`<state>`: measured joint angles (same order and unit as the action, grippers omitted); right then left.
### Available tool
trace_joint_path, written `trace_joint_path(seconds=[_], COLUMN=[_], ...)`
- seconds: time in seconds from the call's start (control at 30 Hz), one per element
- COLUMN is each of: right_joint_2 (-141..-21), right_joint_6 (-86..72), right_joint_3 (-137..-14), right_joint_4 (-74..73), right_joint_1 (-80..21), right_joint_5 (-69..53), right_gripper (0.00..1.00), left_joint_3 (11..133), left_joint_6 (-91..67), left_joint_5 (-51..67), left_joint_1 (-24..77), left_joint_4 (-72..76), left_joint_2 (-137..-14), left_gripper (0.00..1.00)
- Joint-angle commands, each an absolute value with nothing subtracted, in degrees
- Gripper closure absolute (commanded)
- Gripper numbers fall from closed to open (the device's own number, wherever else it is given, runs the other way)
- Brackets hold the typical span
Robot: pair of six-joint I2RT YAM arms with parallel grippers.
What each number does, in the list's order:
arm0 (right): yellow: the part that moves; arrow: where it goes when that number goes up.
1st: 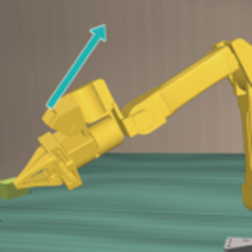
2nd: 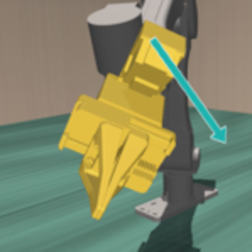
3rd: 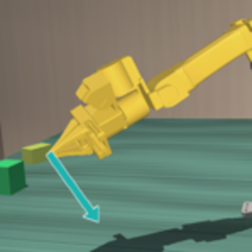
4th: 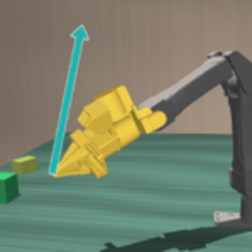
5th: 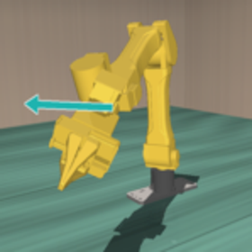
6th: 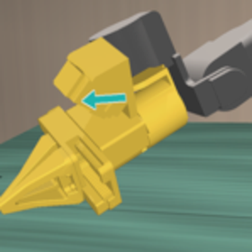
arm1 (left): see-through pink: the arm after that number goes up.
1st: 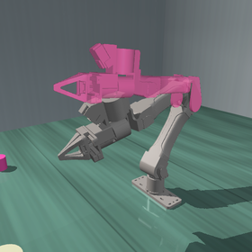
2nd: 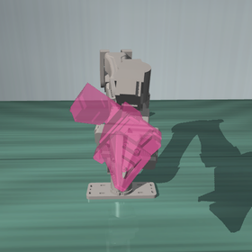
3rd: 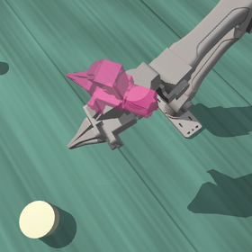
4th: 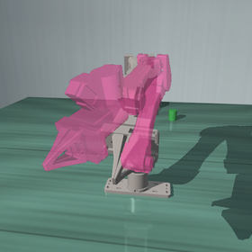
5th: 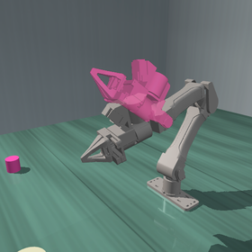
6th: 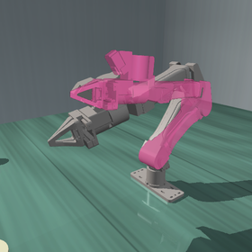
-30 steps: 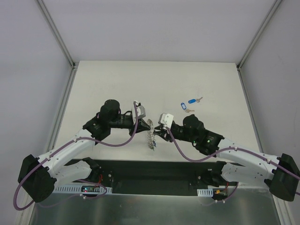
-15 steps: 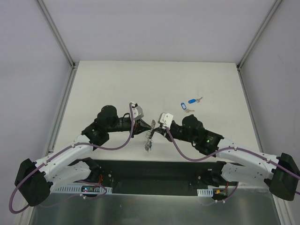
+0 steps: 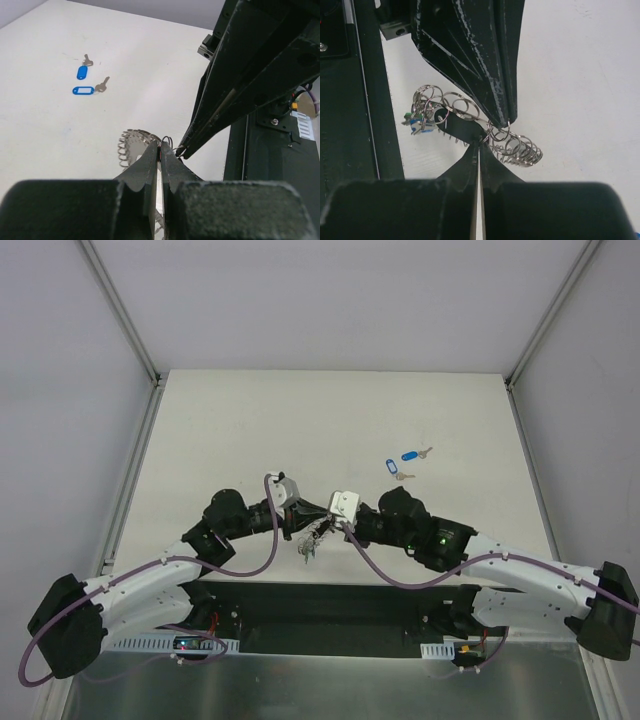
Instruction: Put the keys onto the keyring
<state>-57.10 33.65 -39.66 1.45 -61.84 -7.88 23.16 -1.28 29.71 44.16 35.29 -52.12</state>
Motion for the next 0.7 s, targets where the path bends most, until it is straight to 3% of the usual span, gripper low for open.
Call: trace_joint_path(seconds=[0.0,0.03,0.17,0.23,0.67], right_joint_2=[-58.09,-58.1,-55.91,-54.85,-51.59], right_joint_6=[35.6,35.33,32.96,31.13,28.65], right_joint_3=[-44.56,-44.65,-44.74,-44.65,-41.22], right_joint_4=[0.44,0.27,-1.67,-2.63,3.86], right_joint_1=[-64.25,-64.34,-64.34,-64.25,-61.7], right_joint_5=[-6.78,-6.42,-2.91,-0.54,0.53], right_gripper=[0.99,0.98,0.75,0.7,0.65], left_joint_3=[20.93,20.48,19.43,18.64,16.79], left_joint_6=[-3.07,-3.34,-3.78,-3.95,-5.27], left_joint_5=[24.53,24.26,24.17,24.08,23.47], left_joint_1=[45.44,45.53,45.7,45.7,46.14], left_joint_4=[50.43,51.41,53.79,54.58,58.01], left_joint_2=[-51.68,-52.11,-52.65,-52.65,-52.91], left_gripper=[1.0,1.0,1.0,1.0,1.0])
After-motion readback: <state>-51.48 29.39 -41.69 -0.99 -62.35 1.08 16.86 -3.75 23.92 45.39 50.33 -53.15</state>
